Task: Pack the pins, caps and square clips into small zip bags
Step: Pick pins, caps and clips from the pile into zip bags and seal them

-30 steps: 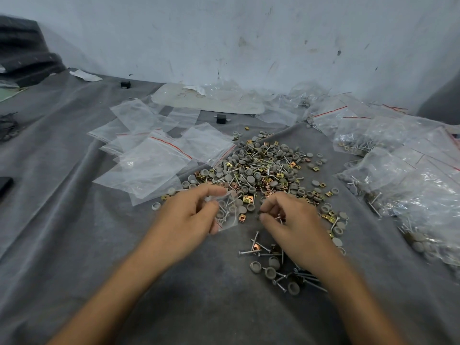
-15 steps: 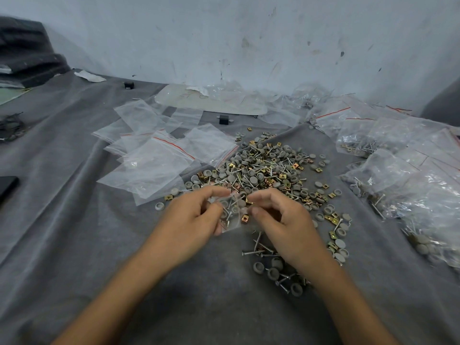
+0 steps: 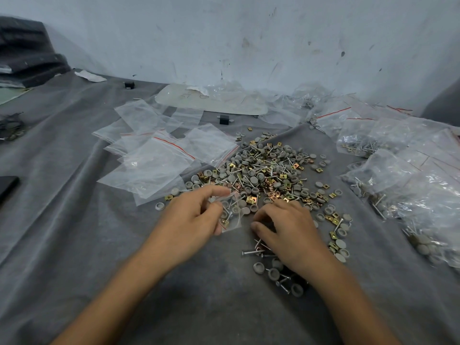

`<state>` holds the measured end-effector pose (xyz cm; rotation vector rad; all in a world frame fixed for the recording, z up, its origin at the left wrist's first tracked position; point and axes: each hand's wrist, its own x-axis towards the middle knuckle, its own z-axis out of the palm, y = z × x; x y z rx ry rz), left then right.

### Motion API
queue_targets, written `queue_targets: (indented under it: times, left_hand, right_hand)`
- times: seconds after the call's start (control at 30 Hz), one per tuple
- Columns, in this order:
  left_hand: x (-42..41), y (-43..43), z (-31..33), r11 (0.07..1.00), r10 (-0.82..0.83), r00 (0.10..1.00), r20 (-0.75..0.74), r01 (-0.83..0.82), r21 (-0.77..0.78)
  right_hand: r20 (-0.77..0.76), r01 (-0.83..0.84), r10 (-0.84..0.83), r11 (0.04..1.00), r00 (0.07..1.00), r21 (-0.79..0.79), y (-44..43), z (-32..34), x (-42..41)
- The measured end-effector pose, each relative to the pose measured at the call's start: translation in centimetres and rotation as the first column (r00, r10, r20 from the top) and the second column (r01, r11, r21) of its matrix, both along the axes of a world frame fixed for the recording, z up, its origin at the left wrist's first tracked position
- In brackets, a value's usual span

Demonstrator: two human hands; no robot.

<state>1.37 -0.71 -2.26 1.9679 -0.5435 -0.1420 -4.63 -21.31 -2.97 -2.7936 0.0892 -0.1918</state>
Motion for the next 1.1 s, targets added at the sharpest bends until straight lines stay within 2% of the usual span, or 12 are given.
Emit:
queue_targets:
  times: [0.1,0.2,0.27,0.33,0.4,0.53,0.6,0.7,0.77,0.87,1.1]
  left_hand:
    - [-0.1,0.1,0.0,1.0,-0.004,1.0,0.001,0.004,-0.004]
    - [-0.1,0.1,0.1,1.0,-0.008,1.0,-0.002,0.008,-0.006]
    - [-0.2,0.1,0.1,1.0,-0.006,1.0,0.007,0.006,0.002]
    - [-0.2,-0.1,0.1,1.0,-0.002,1.0,0.014,0.001,0.013]
    - [-0.2,-0.2,0.0,1.0,0.004,1.0,0.018,-0.004,0.014]
    - [0.1,-0.2,-0.3,1.0,0.01,1.0,0.01,-0.01,-0.016]
    - [0.2,-0.1,-0.4,1.0,0.013,1.0,0.014,-0.013,-0.016]
    - [0.2,0.0,-0.4,1.0,0.002,1.0,0.026,-0.002,-0.001]
    - [0.2,0.0,-0.4,1.0,-0.004,1.0,0.029,0.004,0.002]
    - [0.1,0.1,-0.4,1.0,-0.007,0.999,0.035,0.007,0.004]
    - [0.1,0.0,-0.5,1.0,-0.016,0.999,0.031,0.016,-0.006]
  right_hand:
    - [0.069,0.003,-0.003,1.0,0.998,0.005,-0.4,0.0,0.0]
    - [0.206,-0.017,-0.022,0.982,0.978,0.186,-0.6,0.2,-0.3]
    - [0.268,-0.068,-0.045,0.915,0.962,0.398,-0.3,0.4,-0.4]
    - [0.298,-0.15,-0.034,0.806,0.954,0.573,0.5,0.6,-0.6]
    - [0.309,-0.231,0.029,0.729,0.951,0.644,1.8,0.6,-0.7]
    - [0.261,-0.248,0.085,0.677,0.961,0.692,2.4,0.9,-0.7]
    - [0.238,-0.21,0.067,0.729,0.969,0.651,1.1,1.2,-0.8]
    - [0.148,-0.183,0.134,0.897,0.98,0.401,-0.9,1.6,-1.4]
    - [0.055,-0.183,0.175,0.947,0.983,0.265,-1.7,1.6,-1.9]
    - [-0.089,-0.201,0.22,0.962,0.971,0.187,-2.0,1.5,-2.0]
    - [-0.188,-0.243,0.27,0.957,0.944,0.157,-2.0,1.4,-1.9]
